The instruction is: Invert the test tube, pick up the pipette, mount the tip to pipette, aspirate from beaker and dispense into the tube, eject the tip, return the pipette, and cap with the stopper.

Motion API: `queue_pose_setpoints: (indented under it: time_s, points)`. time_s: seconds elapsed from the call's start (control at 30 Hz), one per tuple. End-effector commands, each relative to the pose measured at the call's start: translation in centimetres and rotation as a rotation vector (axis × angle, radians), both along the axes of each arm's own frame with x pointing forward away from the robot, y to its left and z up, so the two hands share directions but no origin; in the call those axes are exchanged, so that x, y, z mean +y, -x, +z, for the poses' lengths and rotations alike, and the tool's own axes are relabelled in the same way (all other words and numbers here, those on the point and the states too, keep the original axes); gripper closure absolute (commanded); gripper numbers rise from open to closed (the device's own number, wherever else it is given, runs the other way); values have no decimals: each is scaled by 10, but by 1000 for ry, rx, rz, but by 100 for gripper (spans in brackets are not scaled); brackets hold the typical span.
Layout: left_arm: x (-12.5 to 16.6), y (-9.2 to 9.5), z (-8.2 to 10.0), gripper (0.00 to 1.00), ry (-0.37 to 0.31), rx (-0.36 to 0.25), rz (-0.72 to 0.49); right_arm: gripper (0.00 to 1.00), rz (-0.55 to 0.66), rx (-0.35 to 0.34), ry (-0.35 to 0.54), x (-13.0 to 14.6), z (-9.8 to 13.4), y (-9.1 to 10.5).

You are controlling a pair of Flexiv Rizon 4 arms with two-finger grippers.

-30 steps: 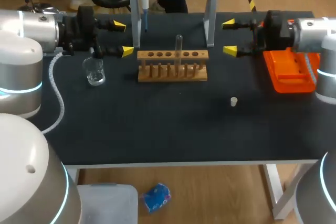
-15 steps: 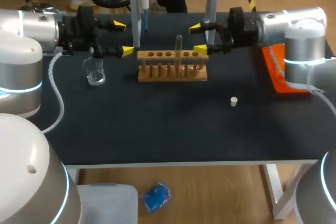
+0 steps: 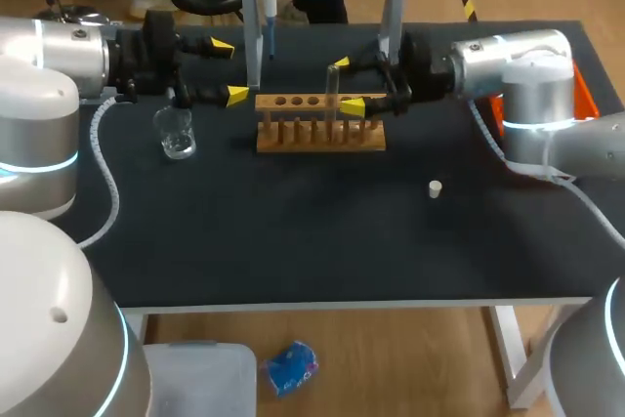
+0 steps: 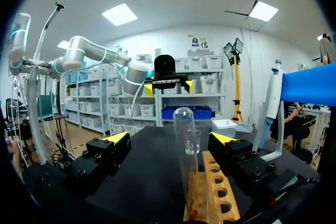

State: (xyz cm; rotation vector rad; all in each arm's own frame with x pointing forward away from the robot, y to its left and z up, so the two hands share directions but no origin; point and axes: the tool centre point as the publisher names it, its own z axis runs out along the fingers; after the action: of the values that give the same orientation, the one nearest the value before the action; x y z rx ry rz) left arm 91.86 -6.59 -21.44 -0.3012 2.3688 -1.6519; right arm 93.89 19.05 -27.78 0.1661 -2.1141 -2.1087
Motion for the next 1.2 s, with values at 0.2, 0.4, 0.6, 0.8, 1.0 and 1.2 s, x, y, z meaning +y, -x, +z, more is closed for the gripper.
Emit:
queue_pose_setpoints:
  time_s: [0.2,0.4,0.6,0.8,1.0,1.2]
  points:
    - [0,0,0,0,0,-1,0,60,12,-8,6,12,-6,-7]
    - [0,0,0,0,0,-1,0,100,3,-15,16,12,-6,-8]
    - [0,0,0,0,0,-1,0,100,-4,-20,29,10,-7,-9]
    - [0,0,0,0,0,-1,0,100,-27,11,62,10,-6,-13]
    - [0,0,0,0,0,-1,0,100,-44,23,109,11,-5,-16]
    - [0,0,0,0,0,-1,0,100,-60,38,146,11,-6,-19]
